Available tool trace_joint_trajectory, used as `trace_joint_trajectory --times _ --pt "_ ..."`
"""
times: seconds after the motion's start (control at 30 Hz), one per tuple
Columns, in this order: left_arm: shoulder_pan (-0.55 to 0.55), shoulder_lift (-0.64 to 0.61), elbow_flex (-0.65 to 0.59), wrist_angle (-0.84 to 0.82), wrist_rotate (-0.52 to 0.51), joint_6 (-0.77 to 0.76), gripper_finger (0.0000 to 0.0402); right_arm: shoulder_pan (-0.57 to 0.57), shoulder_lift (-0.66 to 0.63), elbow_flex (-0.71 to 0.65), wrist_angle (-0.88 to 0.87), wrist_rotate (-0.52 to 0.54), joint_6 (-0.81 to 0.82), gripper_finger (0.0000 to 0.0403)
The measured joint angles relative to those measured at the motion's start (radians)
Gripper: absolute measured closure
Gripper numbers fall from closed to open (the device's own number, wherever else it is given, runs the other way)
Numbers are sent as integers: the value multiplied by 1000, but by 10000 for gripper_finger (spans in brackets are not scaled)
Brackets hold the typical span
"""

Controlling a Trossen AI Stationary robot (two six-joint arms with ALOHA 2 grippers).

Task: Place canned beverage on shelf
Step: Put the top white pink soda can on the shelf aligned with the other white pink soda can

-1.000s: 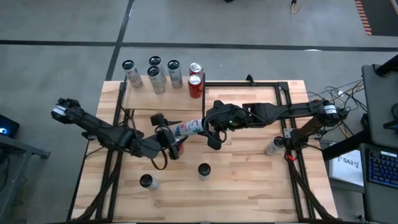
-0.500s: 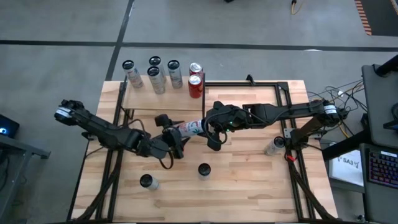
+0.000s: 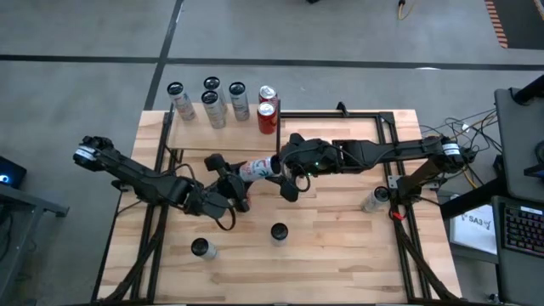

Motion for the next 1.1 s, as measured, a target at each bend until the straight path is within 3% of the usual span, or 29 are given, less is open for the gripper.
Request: trace_joint_trajectory --times 0.13,0.37,0.53,0.77,0.87,1.1 --pt "-16 -67 -40 -6 -31 -7 170 0 -15 0 55 14 -32 98" --pt "-113 -238 -124 -14 -252 -8 170 4 -56 3 176 33 -110 96" --pt "-166 -331 -168 -8 -348 3 170 2 -31 2 314 41 -151 97" --pt "-181 -373 -226 25 -377 -32 170 -8 98 0 515 41 -161 97" --pt "-191 -376 -245 28 -437 -54 170 -11 144 -1 597 41 -166 98" --pt "-276 -421 -257 26 -507 -94 170 -24 187 0 641 43 -166 99"
